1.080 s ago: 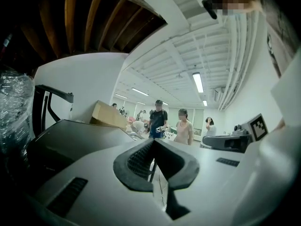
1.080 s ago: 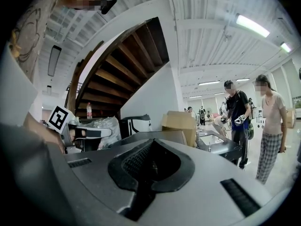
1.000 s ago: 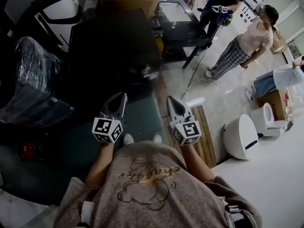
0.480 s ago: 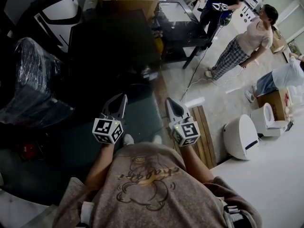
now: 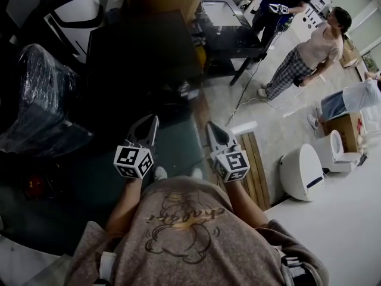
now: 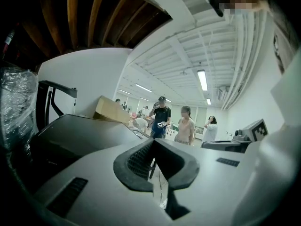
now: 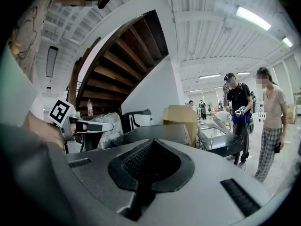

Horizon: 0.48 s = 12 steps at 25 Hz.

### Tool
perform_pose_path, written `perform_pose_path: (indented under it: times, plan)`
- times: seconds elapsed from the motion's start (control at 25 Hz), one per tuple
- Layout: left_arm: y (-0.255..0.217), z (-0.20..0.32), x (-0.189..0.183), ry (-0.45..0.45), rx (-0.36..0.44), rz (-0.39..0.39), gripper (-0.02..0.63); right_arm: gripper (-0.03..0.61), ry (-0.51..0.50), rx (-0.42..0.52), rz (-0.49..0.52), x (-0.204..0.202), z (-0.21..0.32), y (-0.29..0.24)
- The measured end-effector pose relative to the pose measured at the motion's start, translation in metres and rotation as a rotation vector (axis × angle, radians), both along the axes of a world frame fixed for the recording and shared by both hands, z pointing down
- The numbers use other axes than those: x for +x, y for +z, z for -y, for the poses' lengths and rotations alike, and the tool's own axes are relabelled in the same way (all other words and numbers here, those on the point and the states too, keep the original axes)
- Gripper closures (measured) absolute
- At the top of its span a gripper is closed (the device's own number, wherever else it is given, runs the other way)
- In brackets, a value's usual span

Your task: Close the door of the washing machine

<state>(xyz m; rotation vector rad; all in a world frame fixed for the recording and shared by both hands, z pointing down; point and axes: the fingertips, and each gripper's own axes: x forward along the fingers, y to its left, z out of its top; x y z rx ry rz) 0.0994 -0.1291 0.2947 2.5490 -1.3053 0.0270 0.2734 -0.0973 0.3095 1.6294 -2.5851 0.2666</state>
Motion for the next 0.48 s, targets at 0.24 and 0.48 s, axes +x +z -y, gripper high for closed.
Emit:
perform_pose_path:
  times: [0.24,0.48]
  plan:
    - [0.0039,0.0004,-0.0021,-0.008,-0.013,0.014,0.612,0.578,-0.013,-0.011,0.004,-0.0034,-0.0004,0.0013]
    - [0.0060,-0.0008,-0.0029,-0.006,-0.020,0.019,0.612,0.578,-0.019,-0.013,0.002,-0.0059,-0.0003,0.0035]
